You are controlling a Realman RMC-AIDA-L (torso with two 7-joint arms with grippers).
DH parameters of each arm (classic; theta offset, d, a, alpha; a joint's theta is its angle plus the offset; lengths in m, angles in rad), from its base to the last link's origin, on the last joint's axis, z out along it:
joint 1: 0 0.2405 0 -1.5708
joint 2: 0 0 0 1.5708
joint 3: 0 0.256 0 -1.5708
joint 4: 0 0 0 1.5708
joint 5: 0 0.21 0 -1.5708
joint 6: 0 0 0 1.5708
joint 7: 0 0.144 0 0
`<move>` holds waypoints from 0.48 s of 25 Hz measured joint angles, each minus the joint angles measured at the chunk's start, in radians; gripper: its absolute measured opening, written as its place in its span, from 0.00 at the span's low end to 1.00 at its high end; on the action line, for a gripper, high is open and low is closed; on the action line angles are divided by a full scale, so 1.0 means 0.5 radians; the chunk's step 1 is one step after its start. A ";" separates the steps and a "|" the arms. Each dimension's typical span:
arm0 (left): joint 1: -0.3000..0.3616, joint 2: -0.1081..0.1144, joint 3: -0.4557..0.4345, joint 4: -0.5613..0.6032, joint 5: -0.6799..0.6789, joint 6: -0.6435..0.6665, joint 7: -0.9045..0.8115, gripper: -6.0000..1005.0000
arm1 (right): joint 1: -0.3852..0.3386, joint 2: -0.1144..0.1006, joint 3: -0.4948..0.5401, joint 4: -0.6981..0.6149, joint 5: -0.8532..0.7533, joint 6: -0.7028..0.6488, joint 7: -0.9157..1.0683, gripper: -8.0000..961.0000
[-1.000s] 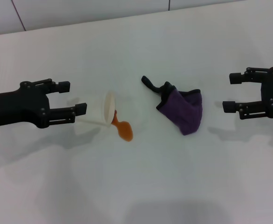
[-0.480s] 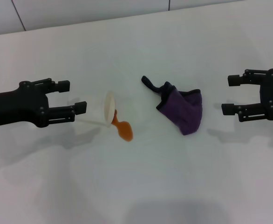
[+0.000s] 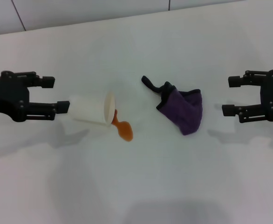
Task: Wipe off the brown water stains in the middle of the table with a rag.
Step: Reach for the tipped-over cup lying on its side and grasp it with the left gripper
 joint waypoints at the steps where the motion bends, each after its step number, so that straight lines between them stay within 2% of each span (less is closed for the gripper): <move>1: -0.017 0.001 -0.001 0.049 0.050 0.017 -0.015 0.81 | -0.001 0.001 0.000 0.002 0.000 0.000 0.000 0.87; 5: -0.119 0.003 0.000 0.200 0.279 0.098 -0.047 0.81 | -0.004 0.006 -0.003 0.018 0.025 0.000 0.000 0.87; 12: -0.318 0.003 0.085 0.250 0.626 0.148 -0.009 0.81 | -0.009 0.010 -0.003 0.023 0.057 0.031 0.013 0.87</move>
